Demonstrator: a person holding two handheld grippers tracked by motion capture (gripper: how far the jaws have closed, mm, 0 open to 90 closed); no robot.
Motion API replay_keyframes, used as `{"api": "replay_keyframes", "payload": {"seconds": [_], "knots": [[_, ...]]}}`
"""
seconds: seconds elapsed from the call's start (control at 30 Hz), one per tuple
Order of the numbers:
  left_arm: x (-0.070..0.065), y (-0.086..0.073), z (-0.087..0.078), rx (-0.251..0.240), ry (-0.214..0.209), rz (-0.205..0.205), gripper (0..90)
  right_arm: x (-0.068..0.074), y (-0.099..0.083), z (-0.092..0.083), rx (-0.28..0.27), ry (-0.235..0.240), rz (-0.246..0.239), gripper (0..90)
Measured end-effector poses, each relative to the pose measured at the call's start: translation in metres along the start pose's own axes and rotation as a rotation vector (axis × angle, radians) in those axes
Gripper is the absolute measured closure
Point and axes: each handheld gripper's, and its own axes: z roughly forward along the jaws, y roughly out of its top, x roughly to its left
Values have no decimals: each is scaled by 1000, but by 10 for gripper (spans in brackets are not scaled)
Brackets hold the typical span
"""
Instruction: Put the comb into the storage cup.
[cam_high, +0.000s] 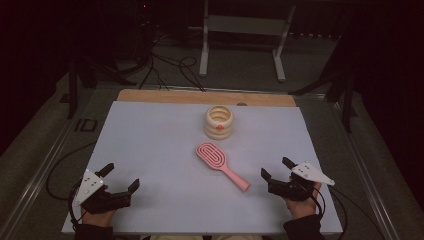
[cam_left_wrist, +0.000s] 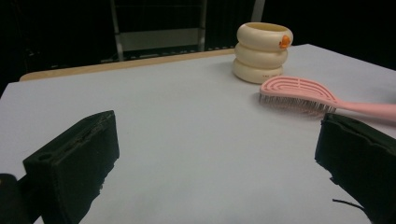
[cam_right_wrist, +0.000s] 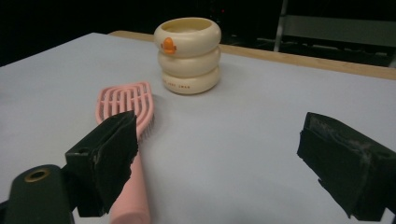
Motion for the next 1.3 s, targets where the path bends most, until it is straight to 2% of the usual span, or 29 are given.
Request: {"api": "replay_keyframes", "payload": {"seconds": [0.07, 0.1, 0.33, 0.53, 0.67, 0.73, 0.87, 0.97, 1.07, 1.3], "knots": [[-1, 1, -1, -6, -2, 3, 4, -1, -2, -4, -20, -6, 2, 117], [-1, 1, -1, -8, -4, 5, 4, -2, -5, -10, -55, -17, -1, 115], [0, 1, -1, -16, -5, -3, 4, 0, -7, -12, -75, -15, -6, 109], [-3, 1, 1, -4, -14, 8, 4, 1, -9, -9, -69, -24, -10, 105], [-5, 0, 2, 3, -14, 6, 4, 0, -9, -8, -45, -41, -16, 117], [-5, 0, 3, 3, -15, 5, 4, -3, -9, -6, -17, -29, 3, 119], [-6, 0, 3, 8, -16, 8, 4, -3, -7, -7, -8, -15, 18, 110], [-7, -1, 4, 12, -16, 12, 4, -2, -6, -7, -9, -18, 20, 103], [-5, -2, 6, 13, -14, -1, 4, -2, 4, -8, 23, 7, 23, 88], [-5, -2, 6, 11, -10, -4, 4, 0, 13, -6, 67, 23, 19, 86]]}}
